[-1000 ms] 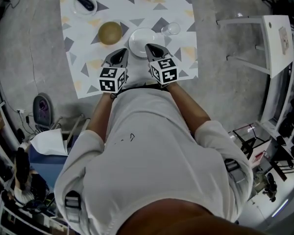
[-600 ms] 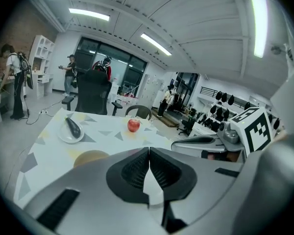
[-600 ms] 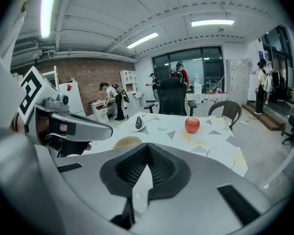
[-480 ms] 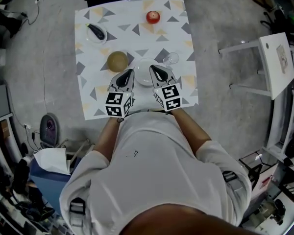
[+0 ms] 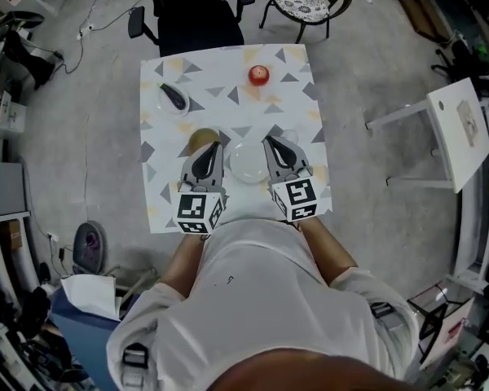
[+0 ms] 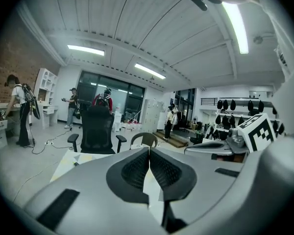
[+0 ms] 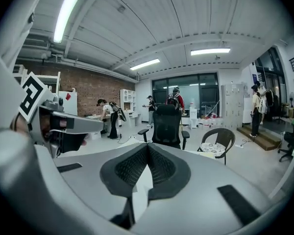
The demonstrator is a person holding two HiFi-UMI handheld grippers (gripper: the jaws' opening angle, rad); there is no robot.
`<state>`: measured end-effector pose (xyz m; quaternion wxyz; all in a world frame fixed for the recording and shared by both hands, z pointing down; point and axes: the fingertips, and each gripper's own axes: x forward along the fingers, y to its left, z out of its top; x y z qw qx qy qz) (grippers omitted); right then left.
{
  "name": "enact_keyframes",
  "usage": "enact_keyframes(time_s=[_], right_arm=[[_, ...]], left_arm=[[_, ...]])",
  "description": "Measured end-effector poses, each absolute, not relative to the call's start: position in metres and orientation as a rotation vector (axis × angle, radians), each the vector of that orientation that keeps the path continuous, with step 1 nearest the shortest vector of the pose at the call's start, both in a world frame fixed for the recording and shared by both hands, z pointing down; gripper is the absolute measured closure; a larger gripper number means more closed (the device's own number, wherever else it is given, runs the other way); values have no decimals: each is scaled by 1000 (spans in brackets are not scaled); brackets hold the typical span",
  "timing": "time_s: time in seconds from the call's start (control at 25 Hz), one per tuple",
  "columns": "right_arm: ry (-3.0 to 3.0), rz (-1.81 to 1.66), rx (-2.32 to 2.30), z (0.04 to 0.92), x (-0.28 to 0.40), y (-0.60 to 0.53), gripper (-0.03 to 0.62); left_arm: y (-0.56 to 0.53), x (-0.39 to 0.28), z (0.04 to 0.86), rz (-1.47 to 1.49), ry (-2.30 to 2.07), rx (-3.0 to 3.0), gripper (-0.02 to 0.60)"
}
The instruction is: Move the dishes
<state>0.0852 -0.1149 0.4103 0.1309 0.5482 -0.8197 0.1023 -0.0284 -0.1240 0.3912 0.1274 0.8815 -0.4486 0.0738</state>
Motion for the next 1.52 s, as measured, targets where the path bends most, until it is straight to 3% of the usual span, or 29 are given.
enact_keyframes(time_s=[0.36, 1.52], right_arm=[[-2392, 203, 1658, 379, 97, -115, 595], [-2356, 180, 1667, 378, 102, -108, 597]], left_arm=[[-126, -26, 359, 147, -1340, 2616, 560], [-120, -31, 360, 162, -1331, 2628, 560]])
